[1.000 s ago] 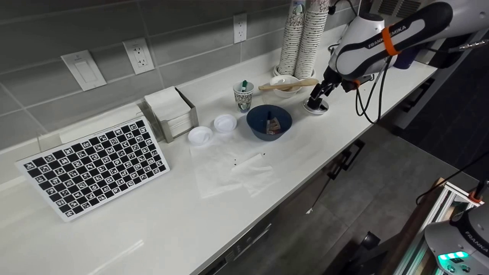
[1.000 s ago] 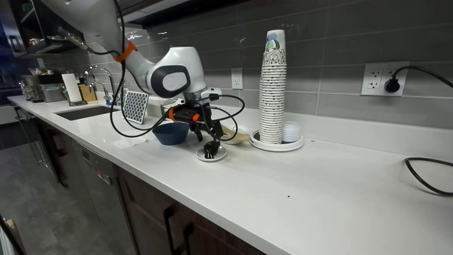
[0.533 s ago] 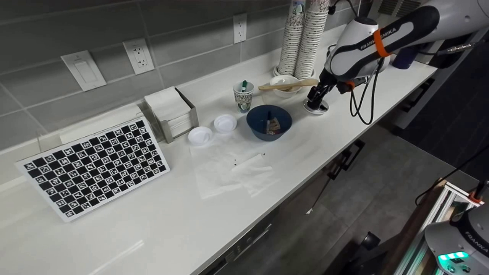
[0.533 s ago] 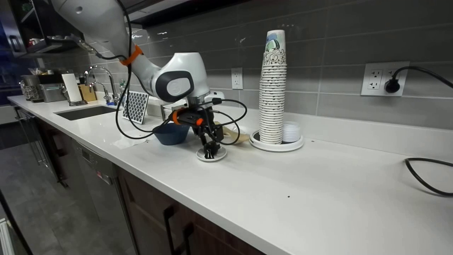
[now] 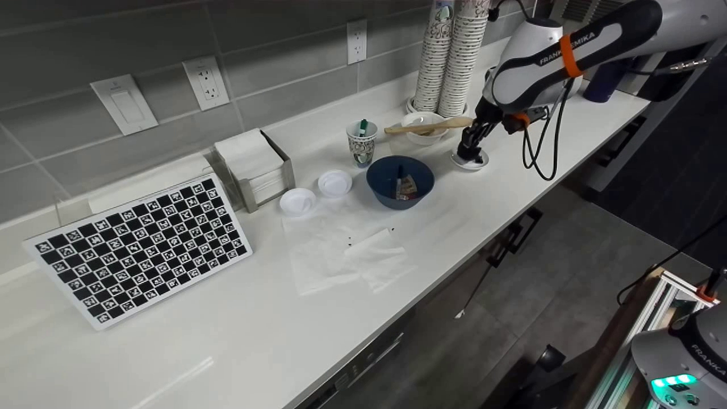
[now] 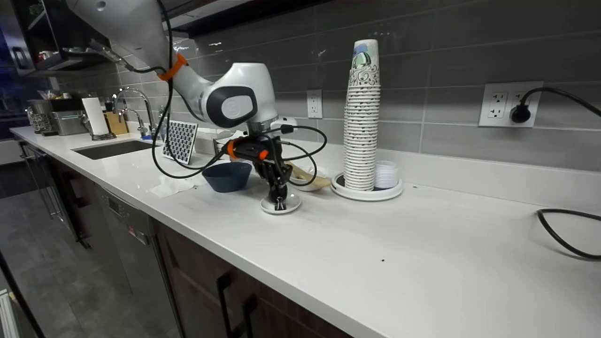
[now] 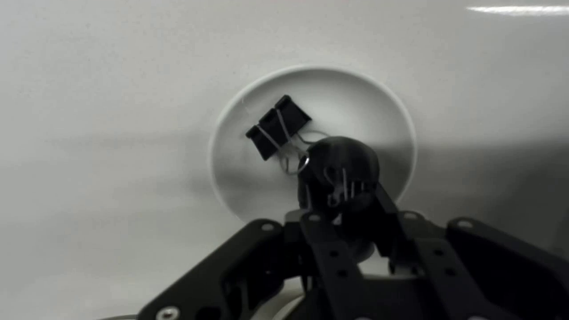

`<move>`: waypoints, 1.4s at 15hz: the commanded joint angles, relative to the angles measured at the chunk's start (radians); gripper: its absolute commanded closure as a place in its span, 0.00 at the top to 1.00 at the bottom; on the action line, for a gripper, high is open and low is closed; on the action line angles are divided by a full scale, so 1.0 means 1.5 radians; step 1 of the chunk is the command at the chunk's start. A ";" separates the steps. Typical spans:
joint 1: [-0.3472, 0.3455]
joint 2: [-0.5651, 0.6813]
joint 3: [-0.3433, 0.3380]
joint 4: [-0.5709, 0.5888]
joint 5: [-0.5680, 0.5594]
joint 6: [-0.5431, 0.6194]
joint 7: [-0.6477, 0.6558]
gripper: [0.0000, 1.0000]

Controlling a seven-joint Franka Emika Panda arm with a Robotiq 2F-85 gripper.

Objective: Pick up the black objects from the white plate and put them in the blue bowl

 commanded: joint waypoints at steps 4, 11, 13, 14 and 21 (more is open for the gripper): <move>0.012 -0.146 0.039 -0.075 0.025 -0.015 -0.091 0.06; 0.099 -0.149 0.126 -0.040 0.163 0.048 -0.257 0.06; 0.118 -0.129 0.140 -0.024 0.166 0.056 -0.273 0.06; 0.124 -0.116 0.144 -0.014 0.158 0.057 -0.272 0.06; 0.103 -0.104 0.159 0.006 0.190 0.022 -0.298 0.83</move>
